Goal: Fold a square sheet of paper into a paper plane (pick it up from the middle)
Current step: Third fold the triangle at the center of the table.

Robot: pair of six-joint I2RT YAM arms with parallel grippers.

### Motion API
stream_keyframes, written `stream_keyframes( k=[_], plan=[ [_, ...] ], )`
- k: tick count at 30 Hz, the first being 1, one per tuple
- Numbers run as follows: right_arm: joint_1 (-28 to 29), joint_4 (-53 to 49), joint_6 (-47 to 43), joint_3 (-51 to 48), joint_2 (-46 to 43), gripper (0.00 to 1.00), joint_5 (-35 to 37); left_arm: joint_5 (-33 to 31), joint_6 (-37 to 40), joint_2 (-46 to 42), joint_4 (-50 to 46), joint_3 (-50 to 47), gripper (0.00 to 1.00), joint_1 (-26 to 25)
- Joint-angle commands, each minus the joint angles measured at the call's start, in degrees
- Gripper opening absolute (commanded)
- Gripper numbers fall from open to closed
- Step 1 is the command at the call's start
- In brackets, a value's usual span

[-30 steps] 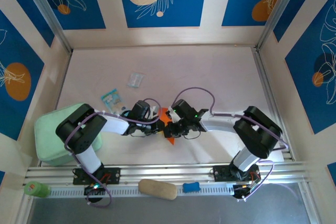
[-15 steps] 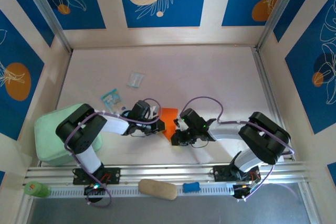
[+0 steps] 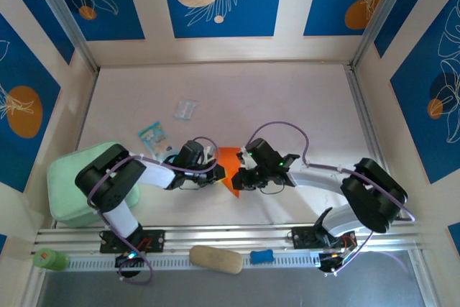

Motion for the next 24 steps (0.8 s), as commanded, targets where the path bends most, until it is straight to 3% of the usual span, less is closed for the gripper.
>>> stream_keyframes(
  k=[1, 6, 13, 18, 24],
  plan=[
    [1.81, -0.75, -0.59, 1.18, 3.91, 0.08, -1.99, -4.02, -0.81, 1.3, -2.78, -2.06, 0.02, -0.38],
    [2.7, 0.12, 1.71, -3.98, 5.76, 0.08, -0.68, -4.29, -0.56, 0.44, -3.13, -2.51, 0.02, -0.42],
    [1.52, -0.31, 4.48, -11.28, -3.89, 0.08, 1.63, -4.29, -0.72, 0.68, -1.96, -2.93, 0.02, -0.41],
    [-0.26, -3.63, 3.53, -8.72, -9.72, 0.09, 4.82, -5.69, -2.22, -0.02, -0.18, -4.1, 0.02, -0.72],
    [-2.14, -2.74, 1.28, -2.5, -5.66, 0.11, 3.72, -8.38, -6.04, 0.49, 4.51, -5.48, 0.01, -2.69]
  ],
)
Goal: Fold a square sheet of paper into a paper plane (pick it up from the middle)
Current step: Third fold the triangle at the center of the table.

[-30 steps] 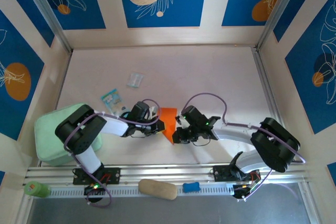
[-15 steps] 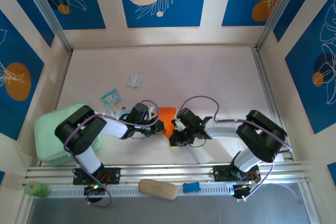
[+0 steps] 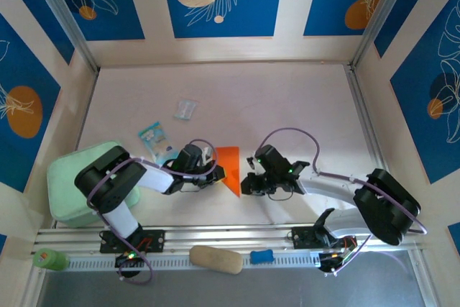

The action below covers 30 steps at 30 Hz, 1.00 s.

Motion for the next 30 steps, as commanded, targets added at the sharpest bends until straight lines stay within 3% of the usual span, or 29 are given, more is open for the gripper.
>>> stream_keyframes(
  k=[1, 9, 30],
  plan=[
    [-0.39, -0.13, -1.7, 4.46, 3.45, 0.11, -0.92, -4.95, -2.36, 1.22, -1.9, -1.96, 0.01, -1.87],
    [2.38, 0.39, -1.98, 9.69, 11.99, 0.11, -1.49, -6.21, -3.07, 1.98, -1.48, -1.4, 0.02, -4.06],
    [-0.4, 2.89, -0.61, 7.23, 12.29, 0.1, -1.55, -7.22, 0.24, -0.37, -9.22, 1.49, 0.02, -4.01]
  ],
)
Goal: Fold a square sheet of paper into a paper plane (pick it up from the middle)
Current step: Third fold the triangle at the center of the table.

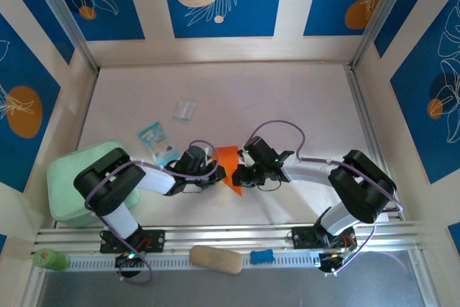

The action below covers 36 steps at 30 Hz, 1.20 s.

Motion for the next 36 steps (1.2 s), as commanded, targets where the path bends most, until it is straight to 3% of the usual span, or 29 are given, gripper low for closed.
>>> stream_keyframes(
  k=[1, 36],
  plan=[
    [-0.16, 0.42, 0.49, -0.07, 0.62, 0.1, -1.13, -1.76, 1.84, 0.65, -6.55, 0.45, 0.02, -1.29],
    [-0.76, -0.32, 1.0, -2.24, -1.53, 0.1, 0.81, -1.78, 1.84, 0.36, -6.36, 0.22, 0.03, -1.26]
  ],
)
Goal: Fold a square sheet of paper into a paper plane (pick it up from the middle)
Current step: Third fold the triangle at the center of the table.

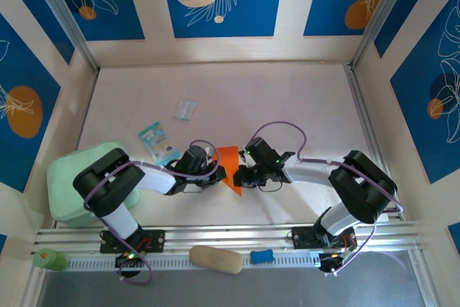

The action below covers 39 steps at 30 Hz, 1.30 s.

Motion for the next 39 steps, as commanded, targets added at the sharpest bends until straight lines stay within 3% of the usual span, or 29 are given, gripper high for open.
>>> stream_keyframes(
  k=[1, 15, 25, 30, 39],
  plan=[
    [-0.33, -0.86, 0.64, -0.96, -1.05, 0.1, 0.5, -1.04, 1.46, 0.68, -4.73, -0.37, 0.03, -0.96],
    [-1.58, -0.57, -1.18, 0.93, -2.07, 0.13, -1.73, -1.59, 2.2, 1.28, -6.72, 1.12, 0.03, -0.95],
    [-1.12, 1.16, -0.68, 1.41, 2.07, 0.09, -4.21, -1.55, 3.1, 0.74, -9.03, 2.48, 0.03, -0.89],
    [-0.51, -0.86, -1.11, 0.06, 4.11, 0.07, -1.86, -2.57, 4.93, -1.68, -12.22, 3.39, 0.03, -0.87],
    [-0.94, -1.62, -0.81, -1.84, 4.0, 0.03, 0.32, -2.84, 10.81, -9.56, -16.22, 5.11, 0.14, -0.97]
  ],
)
